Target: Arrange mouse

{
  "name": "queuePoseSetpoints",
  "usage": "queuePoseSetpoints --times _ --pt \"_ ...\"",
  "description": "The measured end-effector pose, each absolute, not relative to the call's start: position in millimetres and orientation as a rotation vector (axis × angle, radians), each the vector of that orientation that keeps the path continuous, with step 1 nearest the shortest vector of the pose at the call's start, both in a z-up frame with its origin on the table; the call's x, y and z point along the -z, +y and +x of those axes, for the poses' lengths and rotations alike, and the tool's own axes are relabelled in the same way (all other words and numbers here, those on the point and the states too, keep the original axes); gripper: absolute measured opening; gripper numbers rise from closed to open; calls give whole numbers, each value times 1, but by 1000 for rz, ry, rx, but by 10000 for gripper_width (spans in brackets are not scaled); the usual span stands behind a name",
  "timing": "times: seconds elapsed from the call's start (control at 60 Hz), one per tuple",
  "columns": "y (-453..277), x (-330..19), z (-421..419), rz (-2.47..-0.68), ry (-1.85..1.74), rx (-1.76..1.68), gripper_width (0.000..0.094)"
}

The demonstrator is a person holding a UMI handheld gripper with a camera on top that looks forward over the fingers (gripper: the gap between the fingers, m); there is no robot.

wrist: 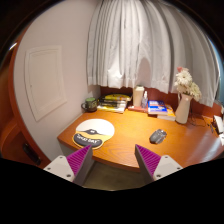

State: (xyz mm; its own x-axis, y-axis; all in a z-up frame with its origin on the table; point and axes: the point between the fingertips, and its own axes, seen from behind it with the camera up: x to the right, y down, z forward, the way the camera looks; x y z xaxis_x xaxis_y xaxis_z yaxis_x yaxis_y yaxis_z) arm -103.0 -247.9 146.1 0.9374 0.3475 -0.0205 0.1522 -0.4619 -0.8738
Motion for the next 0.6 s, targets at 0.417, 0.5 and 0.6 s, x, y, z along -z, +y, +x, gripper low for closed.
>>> queuePoseSetpoints --times 0.417,0.5,0.6 --pt "-214 -32 21 -2264 -120 -49 854" --pt "-191 -23 39 -2279 -93 -17 848" --pt "-157 -15 50 -2292 -61 -7 845"
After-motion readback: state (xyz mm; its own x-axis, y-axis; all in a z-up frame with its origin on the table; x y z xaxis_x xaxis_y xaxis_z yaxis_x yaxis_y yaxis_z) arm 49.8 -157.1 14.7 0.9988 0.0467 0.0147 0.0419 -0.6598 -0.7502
